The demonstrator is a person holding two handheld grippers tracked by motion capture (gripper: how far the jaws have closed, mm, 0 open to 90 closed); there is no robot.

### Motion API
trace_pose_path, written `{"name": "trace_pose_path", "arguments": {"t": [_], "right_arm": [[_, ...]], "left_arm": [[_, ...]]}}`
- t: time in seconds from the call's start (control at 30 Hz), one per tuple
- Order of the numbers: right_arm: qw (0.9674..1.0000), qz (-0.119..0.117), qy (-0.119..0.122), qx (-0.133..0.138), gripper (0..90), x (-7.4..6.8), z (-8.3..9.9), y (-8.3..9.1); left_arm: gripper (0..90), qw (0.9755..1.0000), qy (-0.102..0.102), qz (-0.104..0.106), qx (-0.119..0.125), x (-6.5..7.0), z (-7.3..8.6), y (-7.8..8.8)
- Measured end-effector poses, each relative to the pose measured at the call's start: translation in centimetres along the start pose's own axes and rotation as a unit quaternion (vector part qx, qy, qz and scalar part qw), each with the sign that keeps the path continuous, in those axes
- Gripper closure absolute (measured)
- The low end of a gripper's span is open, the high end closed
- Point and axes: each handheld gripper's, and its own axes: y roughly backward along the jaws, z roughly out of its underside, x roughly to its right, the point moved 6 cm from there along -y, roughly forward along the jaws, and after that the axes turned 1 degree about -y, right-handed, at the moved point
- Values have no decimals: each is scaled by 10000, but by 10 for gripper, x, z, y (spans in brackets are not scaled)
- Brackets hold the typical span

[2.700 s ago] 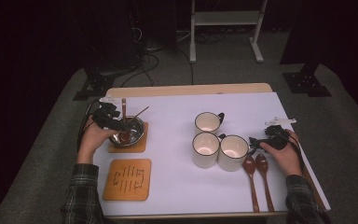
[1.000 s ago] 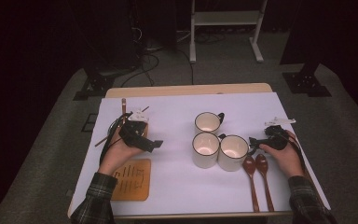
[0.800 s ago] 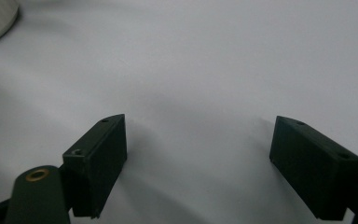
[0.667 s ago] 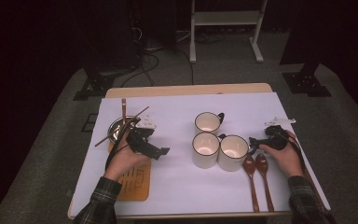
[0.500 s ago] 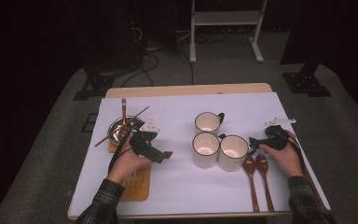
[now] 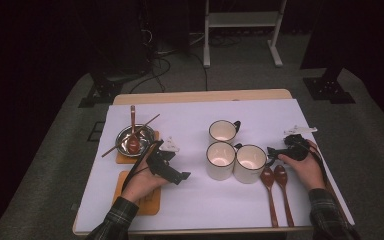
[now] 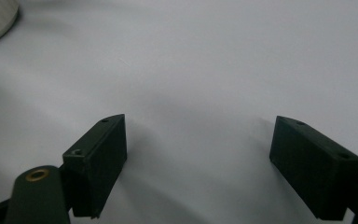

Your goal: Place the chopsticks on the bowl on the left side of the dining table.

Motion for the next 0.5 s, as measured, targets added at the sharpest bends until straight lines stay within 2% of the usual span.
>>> {"name": "trace_pose_path", "arguments": {"t": [0.37, 0.5], "right_arm": [[10000, 10, -11, -18, 174, 0, 0, 0], [10000, 15, -5, -31, 175, 0, -1, 0]], "left_arm": [[0, 9993, -109, 103, -357, 11, 11, -20], [0, 9992, -109, 81, -386, 12, 12, -22]]}}
